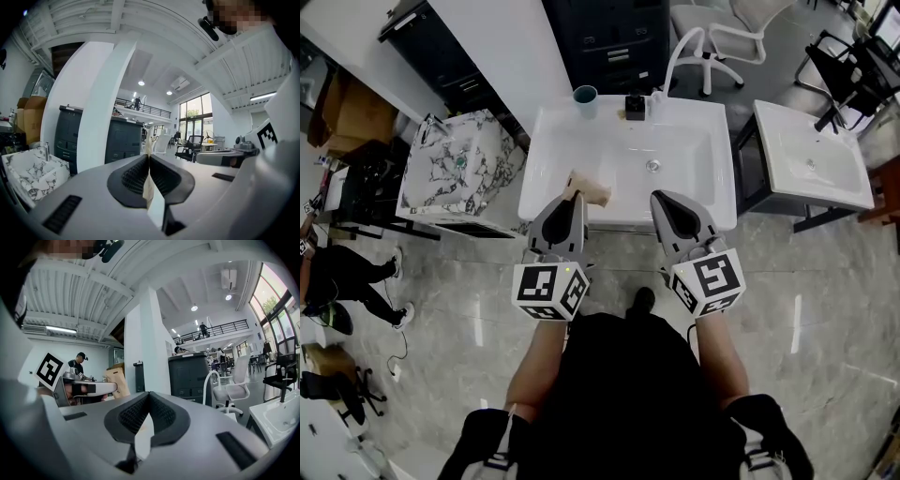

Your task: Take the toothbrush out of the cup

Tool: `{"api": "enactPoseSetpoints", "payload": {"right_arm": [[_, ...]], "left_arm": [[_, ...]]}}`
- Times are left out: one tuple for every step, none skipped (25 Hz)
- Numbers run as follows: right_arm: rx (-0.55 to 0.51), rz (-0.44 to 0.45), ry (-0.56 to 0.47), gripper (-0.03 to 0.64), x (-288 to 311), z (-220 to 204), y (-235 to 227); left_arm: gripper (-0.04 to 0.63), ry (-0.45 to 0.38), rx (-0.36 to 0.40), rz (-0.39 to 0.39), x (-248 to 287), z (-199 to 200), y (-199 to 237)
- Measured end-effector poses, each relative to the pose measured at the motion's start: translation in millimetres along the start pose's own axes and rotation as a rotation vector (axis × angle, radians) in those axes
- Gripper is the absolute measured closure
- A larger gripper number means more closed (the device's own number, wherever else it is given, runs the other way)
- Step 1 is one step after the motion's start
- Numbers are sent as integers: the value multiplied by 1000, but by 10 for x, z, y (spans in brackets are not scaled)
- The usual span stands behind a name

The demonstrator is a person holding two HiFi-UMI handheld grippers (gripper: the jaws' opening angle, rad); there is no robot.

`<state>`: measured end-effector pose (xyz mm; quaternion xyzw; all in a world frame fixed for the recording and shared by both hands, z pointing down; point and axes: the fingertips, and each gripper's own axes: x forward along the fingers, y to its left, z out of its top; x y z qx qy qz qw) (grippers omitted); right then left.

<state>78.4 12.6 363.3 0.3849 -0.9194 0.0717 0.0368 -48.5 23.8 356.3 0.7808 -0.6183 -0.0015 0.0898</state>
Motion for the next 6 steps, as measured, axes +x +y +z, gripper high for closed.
{"api": "enactPoseSetpoints", "payload": {"right_arm": [[0,0,3,586,-12,-12,-6],[1,0,4,586,-21,-17,-14],[0,0,5,586,-26,-15,-23],[-1,0,4,586,-30,-10,-31],[-3,0,3,586,-33,-2,-37],[-5,0,2,586,-37,7,-42]], "left_arm": [[572,2,-1,0,-2,-14,-12],[572,3,-1,0,-1,-22,-24],[572,4,-1,0,3,-24,-32],[572,3,0,2,7,-22,-38],[572,3,2,3,10,-18,-43],[572,2,4,5,12,-14,-47]]}}
